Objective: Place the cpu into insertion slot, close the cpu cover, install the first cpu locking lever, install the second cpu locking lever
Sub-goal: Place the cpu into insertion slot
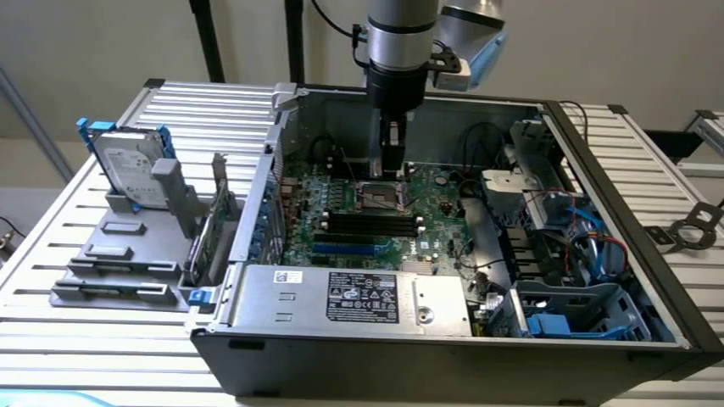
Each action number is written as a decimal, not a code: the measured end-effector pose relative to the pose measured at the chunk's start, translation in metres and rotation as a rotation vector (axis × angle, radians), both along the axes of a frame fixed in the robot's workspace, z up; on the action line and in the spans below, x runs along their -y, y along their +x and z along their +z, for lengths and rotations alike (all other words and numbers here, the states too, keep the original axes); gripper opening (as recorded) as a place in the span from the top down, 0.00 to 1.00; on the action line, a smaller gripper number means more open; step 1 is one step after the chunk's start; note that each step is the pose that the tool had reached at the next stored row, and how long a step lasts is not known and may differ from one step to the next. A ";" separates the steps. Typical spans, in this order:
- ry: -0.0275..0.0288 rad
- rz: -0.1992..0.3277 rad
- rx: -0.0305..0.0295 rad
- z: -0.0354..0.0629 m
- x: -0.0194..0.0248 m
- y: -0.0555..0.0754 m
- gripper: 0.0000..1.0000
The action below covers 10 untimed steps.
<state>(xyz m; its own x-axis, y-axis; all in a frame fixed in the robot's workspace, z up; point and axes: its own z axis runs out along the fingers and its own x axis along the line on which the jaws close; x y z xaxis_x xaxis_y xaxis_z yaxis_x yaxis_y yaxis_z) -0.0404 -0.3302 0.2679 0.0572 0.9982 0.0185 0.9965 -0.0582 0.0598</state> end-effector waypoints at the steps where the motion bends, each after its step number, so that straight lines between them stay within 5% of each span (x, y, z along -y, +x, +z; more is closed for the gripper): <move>1: 0.0001 0.000 0.0001 -0.0012 0.0000 -0.003 0.46; 10: 0.0016 0.000 0.0000 -0.0165 0.0000 -0.005 0.46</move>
